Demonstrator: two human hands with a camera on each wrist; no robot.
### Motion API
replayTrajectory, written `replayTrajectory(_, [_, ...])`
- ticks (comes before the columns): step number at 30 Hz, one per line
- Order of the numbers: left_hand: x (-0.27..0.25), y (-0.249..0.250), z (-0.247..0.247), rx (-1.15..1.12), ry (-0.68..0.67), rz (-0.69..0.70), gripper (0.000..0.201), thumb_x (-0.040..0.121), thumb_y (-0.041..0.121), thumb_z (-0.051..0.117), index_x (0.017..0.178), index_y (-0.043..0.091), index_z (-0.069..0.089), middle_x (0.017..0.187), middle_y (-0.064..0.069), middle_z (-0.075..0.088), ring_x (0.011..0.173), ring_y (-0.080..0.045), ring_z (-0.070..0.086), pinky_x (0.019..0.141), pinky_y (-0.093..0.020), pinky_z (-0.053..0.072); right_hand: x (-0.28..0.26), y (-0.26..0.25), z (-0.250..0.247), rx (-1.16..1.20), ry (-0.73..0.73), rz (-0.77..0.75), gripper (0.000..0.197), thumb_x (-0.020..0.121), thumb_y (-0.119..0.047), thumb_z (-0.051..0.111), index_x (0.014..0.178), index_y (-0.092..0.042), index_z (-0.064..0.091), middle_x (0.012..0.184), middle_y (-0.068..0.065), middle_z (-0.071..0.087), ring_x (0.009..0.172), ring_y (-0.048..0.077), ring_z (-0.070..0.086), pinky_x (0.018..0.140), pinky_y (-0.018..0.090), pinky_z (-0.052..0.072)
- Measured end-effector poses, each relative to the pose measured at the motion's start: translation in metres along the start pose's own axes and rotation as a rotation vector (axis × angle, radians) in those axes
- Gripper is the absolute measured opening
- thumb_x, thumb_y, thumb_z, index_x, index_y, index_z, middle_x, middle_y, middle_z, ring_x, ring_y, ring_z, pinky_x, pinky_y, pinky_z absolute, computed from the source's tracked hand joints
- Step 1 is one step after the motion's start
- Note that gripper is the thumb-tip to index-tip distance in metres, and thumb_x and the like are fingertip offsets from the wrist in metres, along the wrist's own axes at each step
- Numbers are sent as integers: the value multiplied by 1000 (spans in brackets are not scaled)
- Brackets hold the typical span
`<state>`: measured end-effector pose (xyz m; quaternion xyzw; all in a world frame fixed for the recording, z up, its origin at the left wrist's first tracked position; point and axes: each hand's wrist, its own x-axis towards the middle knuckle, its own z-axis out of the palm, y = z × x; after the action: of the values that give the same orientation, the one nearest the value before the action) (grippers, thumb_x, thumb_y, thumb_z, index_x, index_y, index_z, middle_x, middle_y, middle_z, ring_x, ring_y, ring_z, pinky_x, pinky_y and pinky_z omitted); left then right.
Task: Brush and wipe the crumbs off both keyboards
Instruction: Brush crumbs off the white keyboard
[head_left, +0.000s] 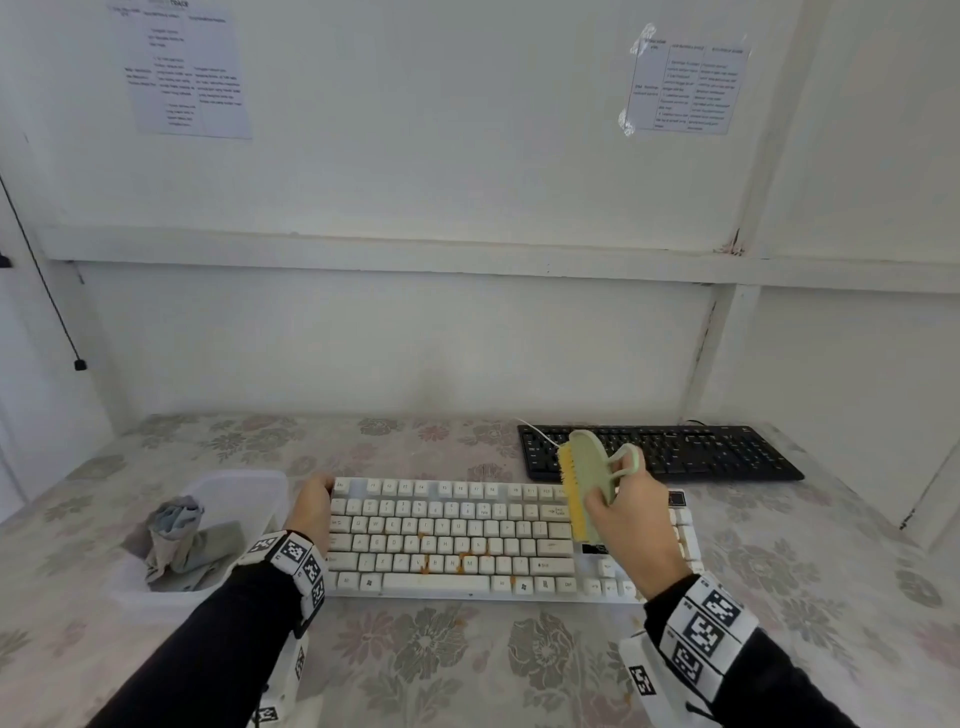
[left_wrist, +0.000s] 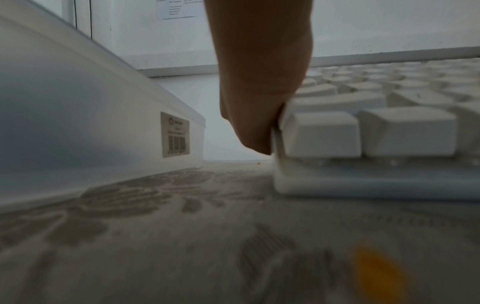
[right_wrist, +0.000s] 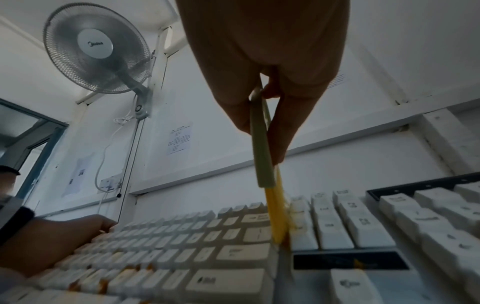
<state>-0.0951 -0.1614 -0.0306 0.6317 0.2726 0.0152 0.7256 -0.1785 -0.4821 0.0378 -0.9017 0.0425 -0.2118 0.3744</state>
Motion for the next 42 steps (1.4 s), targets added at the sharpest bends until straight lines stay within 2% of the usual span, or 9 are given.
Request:
replayTrajectory(5, [-1,0,-1,15,-9,10,39,88,30,36,59,13,55,46,-8,57,42,-24,54,56,-31,47,-17,3,0,-125,-97,35,23,82,-3,54,97,-13,39,59,-4,41,48,6,39,43,16,40])
replayTrajectory(9, [1,0,-2,17,-17,-11,37,86,31,37,59,14,56,47,-8,57,47,-26,54,56,-31,47,-19,0,-9,-106,-68,83,17,81,-4,55,90,-9,41,57,-2,46,44,7,41,35,14,35])
replayTrajectory(16, [5,-2,0,28,-20,2,42,89,31,35,59,12,58,48,-10,60,45,-26,57,58,-33,49,-12,-12,-8,34,91,7,20,84,1,54,89,-13,40,64,-4,47,50,7,45,42,10,40])
replayTrajectory(20, [8,-2,2,32,-21,-3,42,90,29,34,61,11,58,46,-10,59,45,-26,57,58,-33,48,-17,-5,-2,-34,-17,43,21,83,0,53,93,-13,40,68,1,50,52,7,45,45,11,42])
replayTrajectory(27, [6,-2,1,33,-13,-4,40,89,27,35,60,11,58,49,-11,60,48,-27,56,59,-32,48,-31,-1,-9,-182,-157,115,20,83,-7,55,94,-13,38,59,-3,47,46,5,43,35,13,34])
replayTrajectory(30, [6,-1,-1,26,3,-8,38,88,29,35,61,13,56,52,-10,59,52,-27,56,59,-33,48,-29,-4,-15,-156,-135,124,20,84,-7,56,92,-10,38,59,-2,46,47,6,42,36,13,35])
replayTrajectory(36, [1,0,-1,28,-23,-7,39,88,28,36,60,12,57,55,-12,58,51,-28,55,56,-32,48,-22,-7,-9,-12,48,18,18,85,-1,52,88,-13,39,65,4,50,48,13,45,41,15,40])
replayTrajectory(39, [0,1,-1,30,-3,6,34,88,27,36,61,14,54,60,-12,55,51,-27,54,56,-32,47,-22,-4,0,-3,20,20,20,84,0,53,87,-14,40,66,2,49,50,11,45,46,14,42])
replayTrajectory(42, [-1,2,0,29,-8,8,38,90,26,35,59,14,54,53,-11,57,44,-25,54,53,-29,48,-28,4,2,-43,-50,63,22,82,0,54,89,-16,40,63,1,49,48,9,43,45,15,41])
